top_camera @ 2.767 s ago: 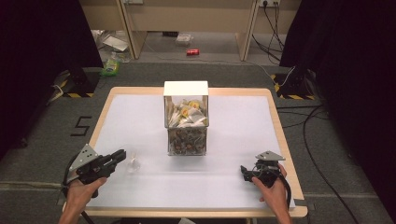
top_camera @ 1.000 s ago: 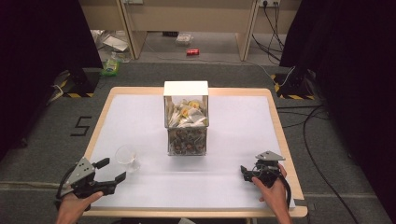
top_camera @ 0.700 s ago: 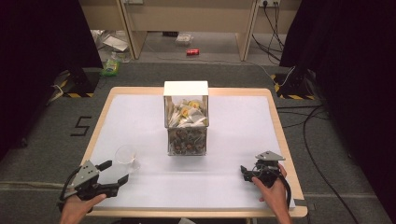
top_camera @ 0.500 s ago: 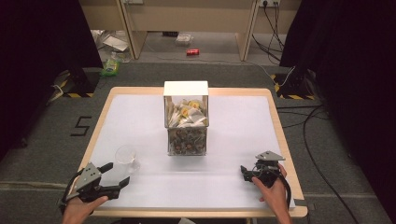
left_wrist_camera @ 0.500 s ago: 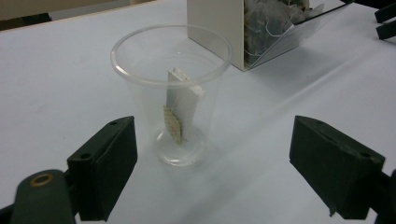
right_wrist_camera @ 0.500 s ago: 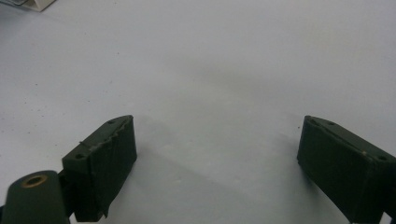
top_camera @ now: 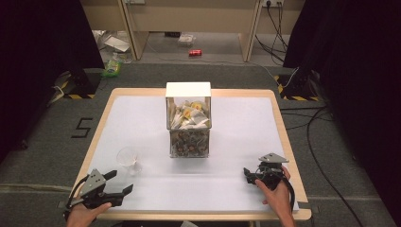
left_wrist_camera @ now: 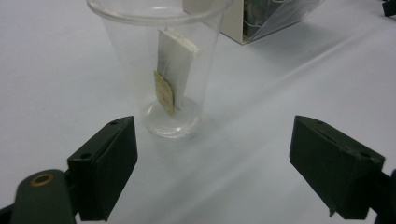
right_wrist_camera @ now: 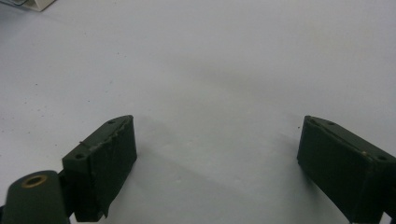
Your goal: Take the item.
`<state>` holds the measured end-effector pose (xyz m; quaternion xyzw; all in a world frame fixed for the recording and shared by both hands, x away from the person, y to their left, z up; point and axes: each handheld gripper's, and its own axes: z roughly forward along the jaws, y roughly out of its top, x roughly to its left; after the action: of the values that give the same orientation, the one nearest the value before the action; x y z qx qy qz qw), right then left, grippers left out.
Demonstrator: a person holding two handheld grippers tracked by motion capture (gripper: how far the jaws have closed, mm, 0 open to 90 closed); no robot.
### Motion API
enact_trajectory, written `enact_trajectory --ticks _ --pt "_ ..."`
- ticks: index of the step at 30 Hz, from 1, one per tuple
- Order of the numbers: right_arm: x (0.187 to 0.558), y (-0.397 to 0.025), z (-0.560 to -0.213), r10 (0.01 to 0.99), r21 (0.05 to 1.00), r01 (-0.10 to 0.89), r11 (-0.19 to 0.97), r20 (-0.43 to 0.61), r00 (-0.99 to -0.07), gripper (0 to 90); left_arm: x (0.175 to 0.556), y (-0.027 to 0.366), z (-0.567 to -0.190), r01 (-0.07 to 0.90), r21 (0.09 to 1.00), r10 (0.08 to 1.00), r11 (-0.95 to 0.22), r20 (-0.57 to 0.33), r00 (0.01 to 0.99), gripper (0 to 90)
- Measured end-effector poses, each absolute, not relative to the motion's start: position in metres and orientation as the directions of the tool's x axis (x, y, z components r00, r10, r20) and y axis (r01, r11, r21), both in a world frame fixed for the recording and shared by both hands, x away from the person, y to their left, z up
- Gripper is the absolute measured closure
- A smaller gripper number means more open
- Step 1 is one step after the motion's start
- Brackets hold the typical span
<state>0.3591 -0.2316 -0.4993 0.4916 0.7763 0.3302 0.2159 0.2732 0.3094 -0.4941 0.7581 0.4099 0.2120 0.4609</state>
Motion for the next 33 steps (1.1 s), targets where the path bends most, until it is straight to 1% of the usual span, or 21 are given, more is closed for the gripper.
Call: enact_trajectory --ticks 18,33 --pt "0.359 -0.232 -0.499 0.906 0.726 0.620 0.298 -0.011 -0.423 12.4 0.267 0.301 -0.508 0.453 0.840 0.804 -0.299 -0.034 0.593 14.6" --pt "0.359 -0.231 -0.499 0.906 0.725 0.621 0.298 -0.011 -0.423 12.4 0.258 0.297 -0.517 0.457 0.830 0.807 -0.319 -0.015 0.591 14.7"
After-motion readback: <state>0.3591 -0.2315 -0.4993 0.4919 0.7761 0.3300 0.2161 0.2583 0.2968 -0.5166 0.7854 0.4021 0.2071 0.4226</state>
